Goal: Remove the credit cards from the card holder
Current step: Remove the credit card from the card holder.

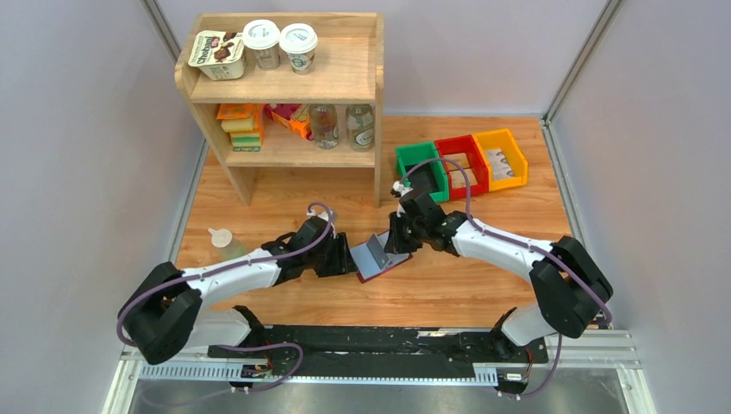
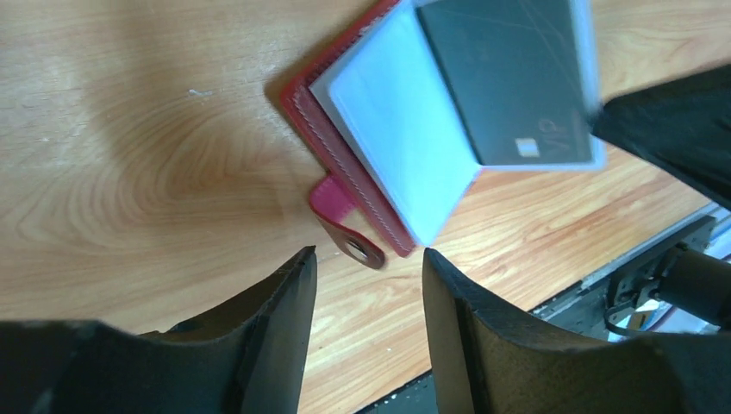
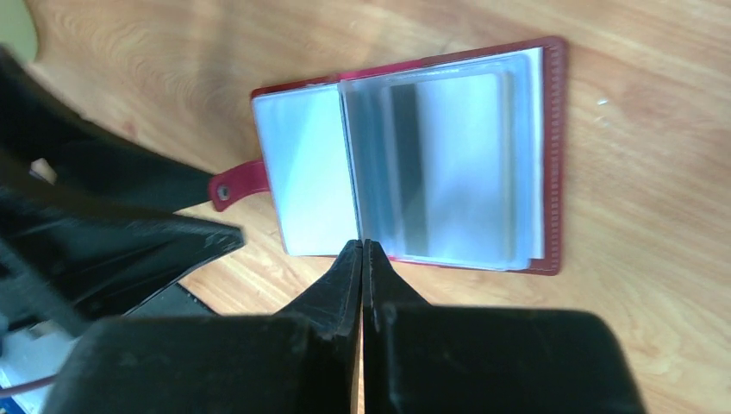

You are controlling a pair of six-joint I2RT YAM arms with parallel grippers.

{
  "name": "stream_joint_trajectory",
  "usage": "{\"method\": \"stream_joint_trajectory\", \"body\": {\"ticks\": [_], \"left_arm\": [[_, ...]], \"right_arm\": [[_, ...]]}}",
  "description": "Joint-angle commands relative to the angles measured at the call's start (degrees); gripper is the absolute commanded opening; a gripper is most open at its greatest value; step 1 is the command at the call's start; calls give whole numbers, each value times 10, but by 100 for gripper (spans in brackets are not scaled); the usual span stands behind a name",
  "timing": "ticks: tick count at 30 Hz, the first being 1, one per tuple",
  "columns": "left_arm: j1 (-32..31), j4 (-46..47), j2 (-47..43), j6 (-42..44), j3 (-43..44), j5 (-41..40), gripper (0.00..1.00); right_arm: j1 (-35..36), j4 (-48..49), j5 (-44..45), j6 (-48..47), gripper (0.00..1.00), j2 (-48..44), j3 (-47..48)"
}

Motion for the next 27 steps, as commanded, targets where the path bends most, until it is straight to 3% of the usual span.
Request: {"method": "stream_joint_trajectory", "body": {"ticks": [1,7,19,27], "left_arm": [[-1,-29,-75,4,4,-30,59],[-1,-10,-113,-19,16,-27,70],[3,249,56,-129,-9,-19,67],[15,334,115,-152,-32,-29,66]], "right_arm": [[-26,24,0,0,0,22,-8],[-51,46,-13,12,0,59,-25],[-64,84,-36,14,0,101,-41],[-65,93,-47,13,0,111,-51]]}}
